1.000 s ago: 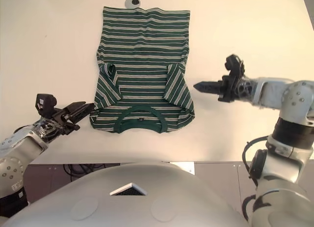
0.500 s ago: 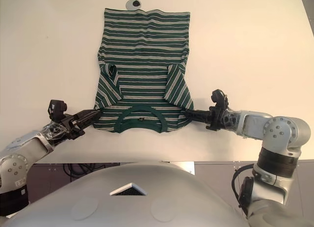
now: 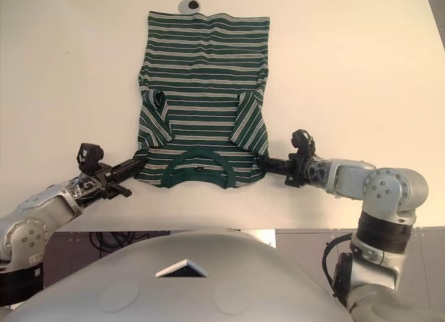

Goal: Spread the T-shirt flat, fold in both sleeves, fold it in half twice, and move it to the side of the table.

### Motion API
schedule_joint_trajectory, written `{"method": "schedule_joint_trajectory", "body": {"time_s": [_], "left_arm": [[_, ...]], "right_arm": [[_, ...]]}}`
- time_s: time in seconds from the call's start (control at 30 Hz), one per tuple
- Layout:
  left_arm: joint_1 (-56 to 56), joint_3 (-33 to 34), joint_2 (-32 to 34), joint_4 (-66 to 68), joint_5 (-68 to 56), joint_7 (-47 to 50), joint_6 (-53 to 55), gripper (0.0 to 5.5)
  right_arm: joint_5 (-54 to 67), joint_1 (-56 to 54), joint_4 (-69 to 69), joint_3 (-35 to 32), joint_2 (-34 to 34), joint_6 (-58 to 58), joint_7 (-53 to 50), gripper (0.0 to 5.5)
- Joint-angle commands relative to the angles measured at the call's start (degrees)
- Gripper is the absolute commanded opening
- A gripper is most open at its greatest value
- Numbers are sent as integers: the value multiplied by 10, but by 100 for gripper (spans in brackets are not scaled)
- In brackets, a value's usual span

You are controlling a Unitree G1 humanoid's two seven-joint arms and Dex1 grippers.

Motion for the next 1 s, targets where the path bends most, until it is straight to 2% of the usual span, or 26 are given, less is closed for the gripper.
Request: {"method": "schedule_joint_trajectory", "body": {"time_s": [0.03,0.1,0.23,0.33,0.5,0.57,0.7,0.83,1.0], "left_arm": [[18,-22,17,-14,20,-4,4,1],[26,-27,28,-19,24,-19,1,1],[34,-27,54,-47,-3,-48,20,1],[44,-36,84,-89,-23,-67,46,1],[33,24,119,-167,-122,-63,108,1],[22,46,140,-182,-159,-64,125,1],[-88,56,167,-144,-216,-31,148,1],[-208,19,158,-89,-222,19,163,1],[-323,-41,111,37,-158,69,148,1]], "right_arm": [[-19,-5,10,24,-45,-44,28,0],[-27,3,19,42,-85,-86,77,0],[-63,54,44,92,-204,-216,245,0],[-42,114,23,83,-244,-254,336,0],[1,136,-9,54,-273,-259,401,0],[26,120,-9,37,-268,-243,396,0],[87,35,35,-7,-220,-188,320,0],[128,-105,149,-35,-121,-151,182,0],[112,-189,220,-54,-28,-159,38,0]]}}
